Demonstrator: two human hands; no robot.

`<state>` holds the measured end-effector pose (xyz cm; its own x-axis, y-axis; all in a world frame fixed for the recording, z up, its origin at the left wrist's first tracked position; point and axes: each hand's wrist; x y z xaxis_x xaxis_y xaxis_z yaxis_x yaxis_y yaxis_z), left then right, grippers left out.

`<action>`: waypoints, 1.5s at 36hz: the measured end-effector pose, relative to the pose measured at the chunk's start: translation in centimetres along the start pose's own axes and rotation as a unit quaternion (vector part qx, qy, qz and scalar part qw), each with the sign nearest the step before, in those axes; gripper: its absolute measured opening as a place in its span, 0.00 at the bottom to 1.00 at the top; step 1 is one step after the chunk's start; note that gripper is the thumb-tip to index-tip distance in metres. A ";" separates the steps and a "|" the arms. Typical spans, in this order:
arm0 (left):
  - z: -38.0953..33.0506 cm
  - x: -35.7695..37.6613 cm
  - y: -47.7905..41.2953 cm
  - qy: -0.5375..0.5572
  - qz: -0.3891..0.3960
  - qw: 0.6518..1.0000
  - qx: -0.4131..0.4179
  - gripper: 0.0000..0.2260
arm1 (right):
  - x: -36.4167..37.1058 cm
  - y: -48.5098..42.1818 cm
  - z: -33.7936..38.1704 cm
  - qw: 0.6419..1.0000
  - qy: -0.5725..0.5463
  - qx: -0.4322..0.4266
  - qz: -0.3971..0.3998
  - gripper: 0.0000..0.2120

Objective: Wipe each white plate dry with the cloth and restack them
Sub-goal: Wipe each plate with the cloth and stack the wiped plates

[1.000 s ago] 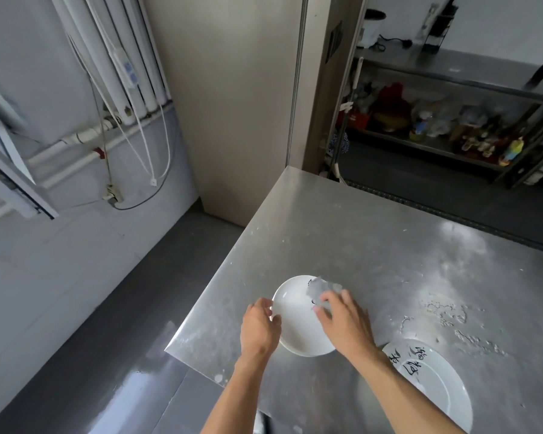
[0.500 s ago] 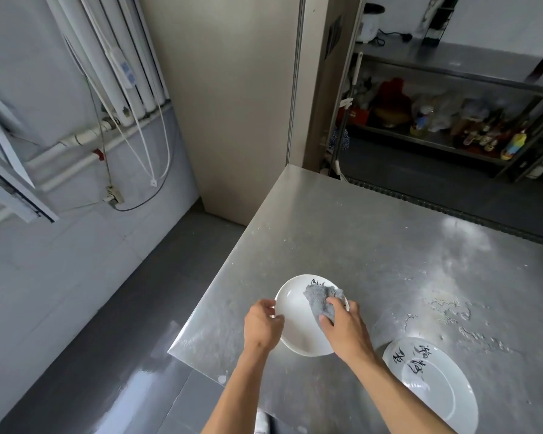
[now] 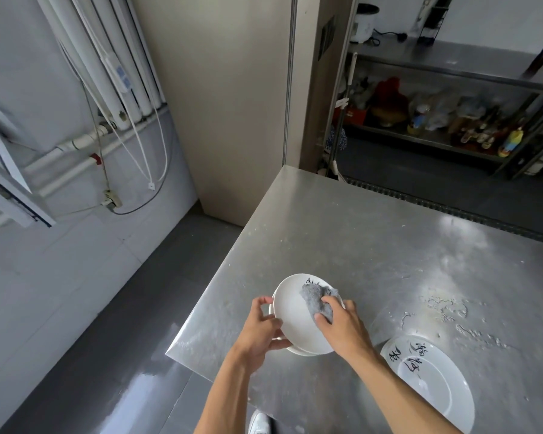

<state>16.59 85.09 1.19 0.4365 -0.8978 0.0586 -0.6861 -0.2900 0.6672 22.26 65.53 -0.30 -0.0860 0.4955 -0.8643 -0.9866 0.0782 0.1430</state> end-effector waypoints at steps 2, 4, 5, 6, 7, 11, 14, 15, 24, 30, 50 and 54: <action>0.3 0.0 0.4 0.008 0.003 1.000 0.004 0.18 | 0.1 0.1 -0.2 0.999 0.025 -0.021 -0.012 0.22; 0.7 0.0 0.7 0.010 -0.003 1.000 0.010 0.19 | 0.3 0.2 -0.4 0.993 0.080 -0.077 -0.043 0.23; 0.9 0.1 0.9 0.011 -0.009 1.000 0.014 0.19 | 0.3 0.3 -0.5 0.987 0.101 -0.108 -0.056 0.23; 1.0 0.2 1.1 0.012 -0.013 1.000 0.017 0.18 | 0.3 0.3 -0.6 0.982 0.113 -0.136 -0.064 0.23; 1.2 0.2 1.3 0.012 -0.016 1.000 0.020 0.18 | 0.2 0.3 -0.6 0.978 0.117 -0.161 -0.066 0.23; 1.3 -0.1 2.3 0.001 0.001 0.999 0.038 0.18 | -0.2 0.3 -0.5 0.967 0.084 -0.238 -0.035 0.28; 1.2 -0.3 2.8 -0.003 0.017 0.999 0.051 0.17 | -0.3 0.2 -0.5 0.953 0.095 -0.286 -0.036 0.29; 1.1 -0.4 3.0 -0.001 0.021 0.998 0.054 0.17 | -0.3 0.2 -0.5 0.951 0.100 -0.292 -0.035 0.28; 0.9 0.0 4.0 0.026 0.027 0.995 0.088 0.19 | -1.2 0.3 1.6 0.957 0.046 -0.285 -0.038 0.30; 0.6 0.5 4.2 0.064 -0.006 0.991 0.120 0.17 | -2.9 2.0 3.5 0.924 -0.036 -0.381 -0.009 0.23; 0.9 -0.5 4.6 0.037 0.005 0.988 0.148 0.28 | -5.2 0.3 2.7 0.953 0.069 -0.266 -0.126 0.21; 0.7 0.2 4.8 0.018 0.042 0.985 0.167 0.30 | -5.1 0.4 4.1 0.956 0.029 -0.264 -0.126 0.19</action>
<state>12.95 83.32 3.88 0.3868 -0.9126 0.1328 -0.8712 -0.3144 0.3770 22.88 66.61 6.18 0.1714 0.4691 -0.8664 -0.9076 -0.2669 -0.3240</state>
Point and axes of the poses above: each hand's wrist, its own y-axis away from the middle knuckle, its own x-axis out of the palm, z = x × y, and after that the axes turned 15 degrees about -z, right-handed
